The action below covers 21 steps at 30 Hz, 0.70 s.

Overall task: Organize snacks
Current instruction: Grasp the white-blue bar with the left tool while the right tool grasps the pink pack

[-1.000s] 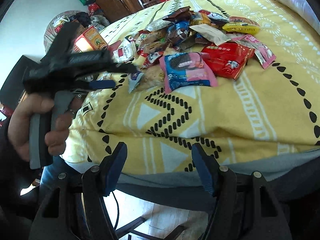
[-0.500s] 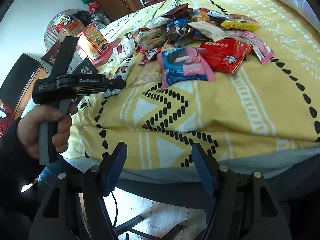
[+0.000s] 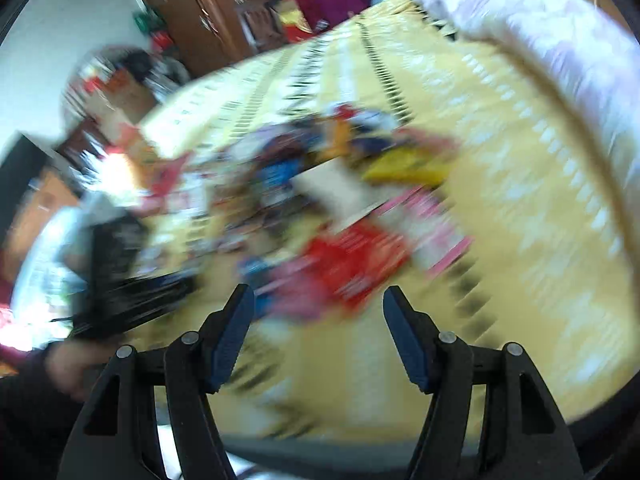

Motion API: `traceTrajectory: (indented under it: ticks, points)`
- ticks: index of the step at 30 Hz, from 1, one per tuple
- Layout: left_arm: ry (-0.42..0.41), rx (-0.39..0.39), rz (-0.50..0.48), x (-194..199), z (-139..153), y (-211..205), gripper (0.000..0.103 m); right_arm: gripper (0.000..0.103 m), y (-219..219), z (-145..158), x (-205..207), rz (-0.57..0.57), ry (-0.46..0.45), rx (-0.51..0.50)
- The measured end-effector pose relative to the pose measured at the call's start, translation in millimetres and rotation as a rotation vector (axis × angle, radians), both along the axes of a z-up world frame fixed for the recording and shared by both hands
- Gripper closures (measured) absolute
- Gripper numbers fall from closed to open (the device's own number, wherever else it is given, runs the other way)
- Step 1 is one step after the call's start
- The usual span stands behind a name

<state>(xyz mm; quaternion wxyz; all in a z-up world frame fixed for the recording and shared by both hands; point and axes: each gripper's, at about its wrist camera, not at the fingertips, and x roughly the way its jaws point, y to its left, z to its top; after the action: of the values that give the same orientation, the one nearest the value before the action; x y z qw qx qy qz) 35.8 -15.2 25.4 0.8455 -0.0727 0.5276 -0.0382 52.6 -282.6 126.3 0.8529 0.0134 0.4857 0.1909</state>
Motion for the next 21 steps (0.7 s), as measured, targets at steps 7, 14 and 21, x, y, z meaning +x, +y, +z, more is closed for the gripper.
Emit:
traceTrajectory:
  ticks: [7, 14, 21]
  points:
    - [0.007, -0.038, -0.004, 2, -3, 2, 0.074, 0.035, -3, -49, 77, 0.129, 0.132, -0.135]
    - [0.007, -0.046, -0.004, 5, -6, 4, 0.073, 0.037, -4, -85, 90, 0.108, 0.171, -0.197]
    - [-0.005, -0.061, 0.0, 6, -8, 6, 0.072, 0.032, -22, -75, 86, 0.065, 0.126, -0.098]
